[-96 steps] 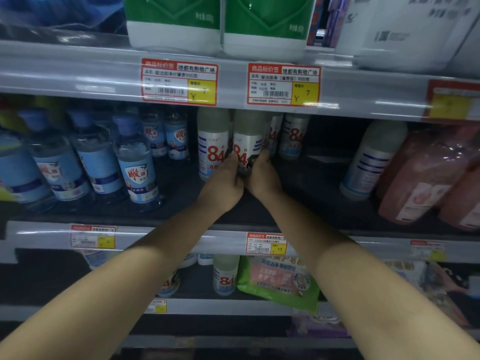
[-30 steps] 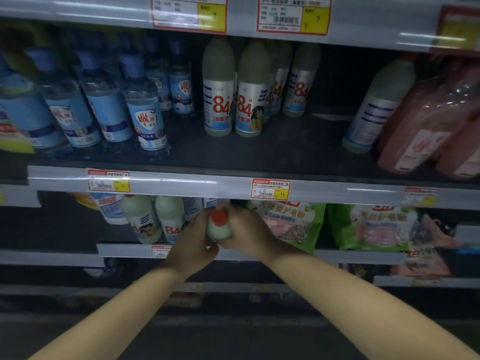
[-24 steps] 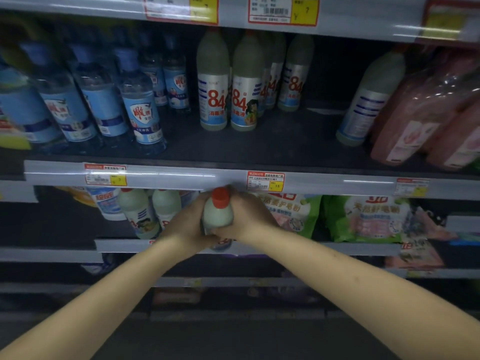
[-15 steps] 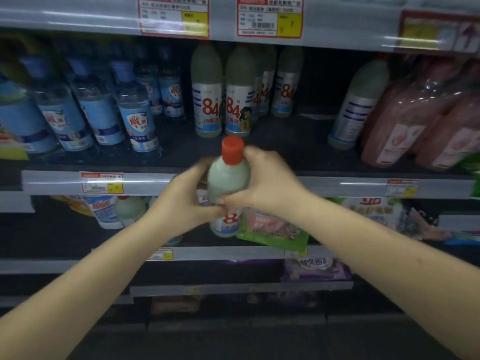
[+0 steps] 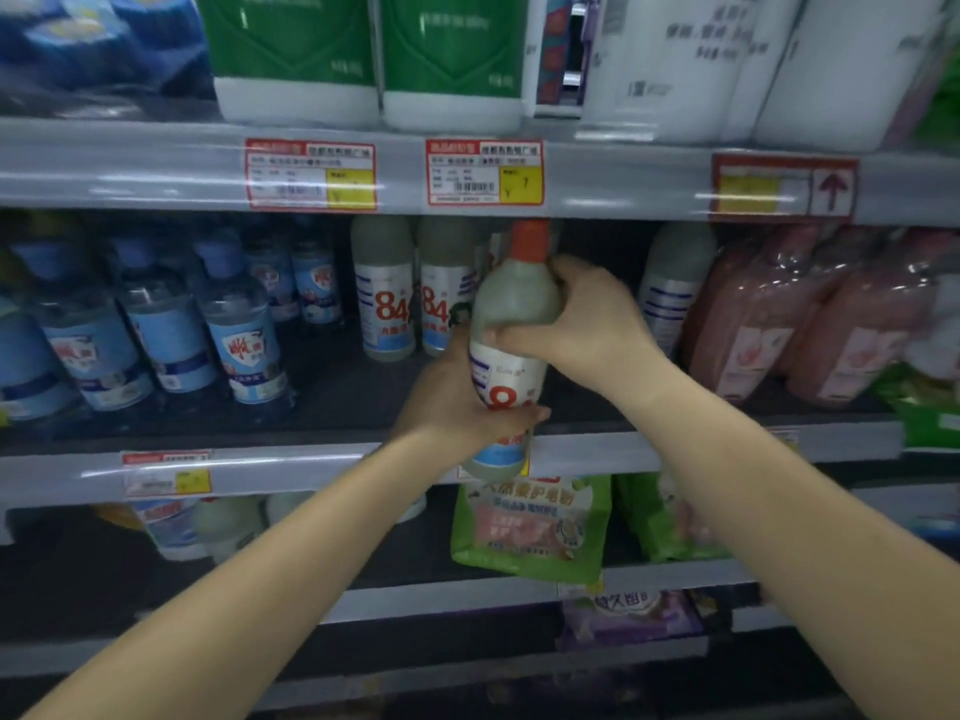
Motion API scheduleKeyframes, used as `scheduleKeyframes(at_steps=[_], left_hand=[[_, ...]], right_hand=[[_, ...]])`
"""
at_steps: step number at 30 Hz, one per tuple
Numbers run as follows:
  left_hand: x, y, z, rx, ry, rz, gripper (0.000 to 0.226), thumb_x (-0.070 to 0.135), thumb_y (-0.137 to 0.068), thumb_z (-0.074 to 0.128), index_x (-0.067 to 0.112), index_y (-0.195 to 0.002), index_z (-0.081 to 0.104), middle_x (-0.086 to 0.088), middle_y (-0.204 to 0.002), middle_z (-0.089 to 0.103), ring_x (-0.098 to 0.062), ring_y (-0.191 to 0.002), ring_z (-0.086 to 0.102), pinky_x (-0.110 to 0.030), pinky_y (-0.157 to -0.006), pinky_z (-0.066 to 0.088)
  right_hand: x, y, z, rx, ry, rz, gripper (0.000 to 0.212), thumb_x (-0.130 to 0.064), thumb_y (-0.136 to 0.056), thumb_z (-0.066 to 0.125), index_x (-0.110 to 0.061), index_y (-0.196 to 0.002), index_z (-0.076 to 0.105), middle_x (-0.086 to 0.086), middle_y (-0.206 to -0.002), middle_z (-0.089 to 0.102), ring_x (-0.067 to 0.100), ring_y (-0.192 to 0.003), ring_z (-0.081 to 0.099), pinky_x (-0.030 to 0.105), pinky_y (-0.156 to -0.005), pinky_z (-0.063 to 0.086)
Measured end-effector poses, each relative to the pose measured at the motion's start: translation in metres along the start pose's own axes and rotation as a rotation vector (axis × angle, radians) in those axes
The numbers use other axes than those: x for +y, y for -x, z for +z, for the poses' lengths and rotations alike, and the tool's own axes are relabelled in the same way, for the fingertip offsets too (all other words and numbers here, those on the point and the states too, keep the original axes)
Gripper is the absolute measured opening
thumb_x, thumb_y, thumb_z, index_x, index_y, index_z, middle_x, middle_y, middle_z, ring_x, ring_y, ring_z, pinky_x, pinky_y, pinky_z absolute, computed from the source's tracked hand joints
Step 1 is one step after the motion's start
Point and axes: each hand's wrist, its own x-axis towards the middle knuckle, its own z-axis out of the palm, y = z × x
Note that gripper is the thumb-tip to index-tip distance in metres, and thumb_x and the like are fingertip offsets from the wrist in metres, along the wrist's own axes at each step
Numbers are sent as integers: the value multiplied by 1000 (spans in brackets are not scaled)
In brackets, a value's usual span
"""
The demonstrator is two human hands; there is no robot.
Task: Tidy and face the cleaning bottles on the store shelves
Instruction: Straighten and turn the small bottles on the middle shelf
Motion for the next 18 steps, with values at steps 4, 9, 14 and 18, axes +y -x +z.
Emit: scheduleKeyframes(at_steps=[4, 9, 14, 18], left_hand=[[5, -13, 9, -16, 66, 34, 68, 22, -62, 83, 21, -119, 46, 8, -106, 64, -1, -93, 61, -23, -81, 52], [1, -19, 11, -51, 131, 93, 54, 8, -66, 80, 32, -100, 45, 13, -97, 64, 5, -88, 62, -16, -77, 52], [-2, -32, 10, -102, 176, 104, 58, 2, -66, 79, 20, -113, 49, 8, -99, 64, 3, -91, 62, -13, -77, 50], [2, -50, 6, -156, 197, 91, 53, -6, -68, 74, 26, -105, 53, 7, -96, 65, 7, -86, 62, -11, -73, 49]], right_hand=[[3, -6, -11, 48, -34, -18, 46, -27, -63, 83, -24, -101, 56, -10, -94, 62, 3, -83, 60, 14, -66, 47], [4, -5, -12, 43, -10, -39, 47, -29, -65, 81, -26, -101, 51, -16, -89, 56, -3, -80, 55, 10, -66, 44], [-3, -12, -12, -7, 148, -89, 51, -28, -72, 76, -20, -115, 49, -8, -101, 51, 7, -91, 52, 18, -68, 44], [6, -24, -7, -49, 180, -82, 65, -26, -70, 78, -22, -124, 43, -7, -111, 52, 7, -102, 51, 14, -72, 40]])
